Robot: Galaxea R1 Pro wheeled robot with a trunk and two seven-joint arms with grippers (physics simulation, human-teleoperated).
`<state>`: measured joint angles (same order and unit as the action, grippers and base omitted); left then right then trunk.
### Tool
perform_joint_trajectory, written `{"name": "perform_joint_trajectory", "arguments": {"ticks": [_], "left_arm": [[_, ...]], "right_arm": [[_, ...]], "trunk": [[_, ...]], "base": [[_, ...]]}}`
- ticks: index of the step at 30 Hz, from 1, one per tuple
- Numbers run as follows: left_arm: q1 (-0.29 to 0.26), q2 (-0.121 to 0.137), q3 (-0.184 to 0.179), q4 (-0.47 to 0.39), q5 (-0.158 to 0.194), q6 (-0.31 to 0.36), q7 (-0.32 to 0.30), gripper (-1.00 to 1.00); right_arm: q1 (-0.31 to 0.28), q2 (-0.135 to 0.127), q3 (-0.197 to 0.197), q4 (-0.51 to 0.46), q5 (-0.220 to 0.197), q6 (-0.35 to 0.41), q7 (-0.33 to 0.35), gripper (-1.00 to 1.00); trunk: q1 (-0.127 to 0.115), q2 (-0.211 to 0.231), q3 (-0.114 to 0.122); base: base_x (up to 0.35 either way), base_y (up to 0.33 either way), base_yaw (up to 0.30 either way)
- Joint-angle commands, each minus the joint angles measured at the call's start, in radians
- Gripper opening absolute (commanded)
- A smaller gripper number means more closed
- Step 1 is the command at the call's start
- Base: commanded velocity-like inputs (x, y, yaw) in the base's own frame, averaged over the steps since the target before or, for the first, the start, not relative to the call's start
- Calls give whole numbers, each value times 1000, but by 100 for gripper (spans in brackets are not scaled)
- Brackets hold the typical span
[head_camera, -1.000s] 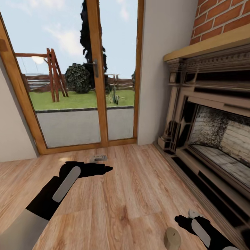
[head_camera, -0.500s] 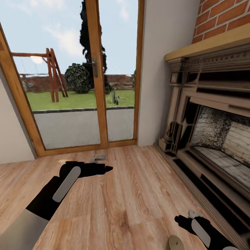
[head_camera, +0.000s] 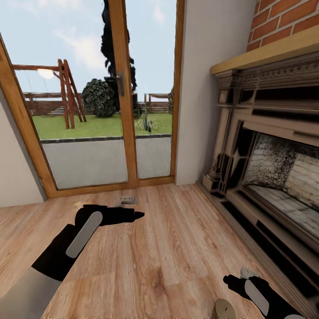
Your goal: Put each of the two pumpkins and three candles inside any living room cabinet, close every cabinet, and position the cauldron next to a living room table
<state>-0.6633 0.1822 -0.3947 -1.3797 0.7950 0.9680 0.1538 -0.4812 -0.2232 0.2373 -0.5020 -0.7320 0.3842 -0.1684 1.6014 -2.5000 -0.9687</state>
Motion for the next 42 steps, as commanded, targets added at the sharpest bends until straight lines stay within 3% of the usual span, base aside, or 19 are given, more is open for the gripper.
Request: {"name": "perform_joint_trajectory", "arguments": {"ticks": [1, 9, 23, 39, 42], "left_arm": [[-1, 1, -2, -1, 11, 2, 10, 100], [0, 5, 1, -64, 18, 79, 9, 100], [1, 9, 2, -100, 21, 79, 8, 100], [1, 8, 1, -101, 21, 79, 9, 100], [1, 8, 1, -101, 21, 79, 8, 100]], "right_arm": [[0, -1, 8, -2, -10, 2, -9, 100], [0, -3, 8, 0, -12, 1, -10, 100], [-1, -8, 6, -5, -19, -2, -10, 100], [-2, 5, 14, -6, -9, -7, -19, 100], [-2, 6, 15, -7, -8, -4, -23, 100]], "trunk": [[0, -1, -5], [4, -3, -36], [10, -6, -90], [17, -10, -152], [17, -10, -152]], "base": [[1, 0, 0], [0, 0, 0], [0, 0, 0], [0, 0, 0], [0, 0, 0]]}}
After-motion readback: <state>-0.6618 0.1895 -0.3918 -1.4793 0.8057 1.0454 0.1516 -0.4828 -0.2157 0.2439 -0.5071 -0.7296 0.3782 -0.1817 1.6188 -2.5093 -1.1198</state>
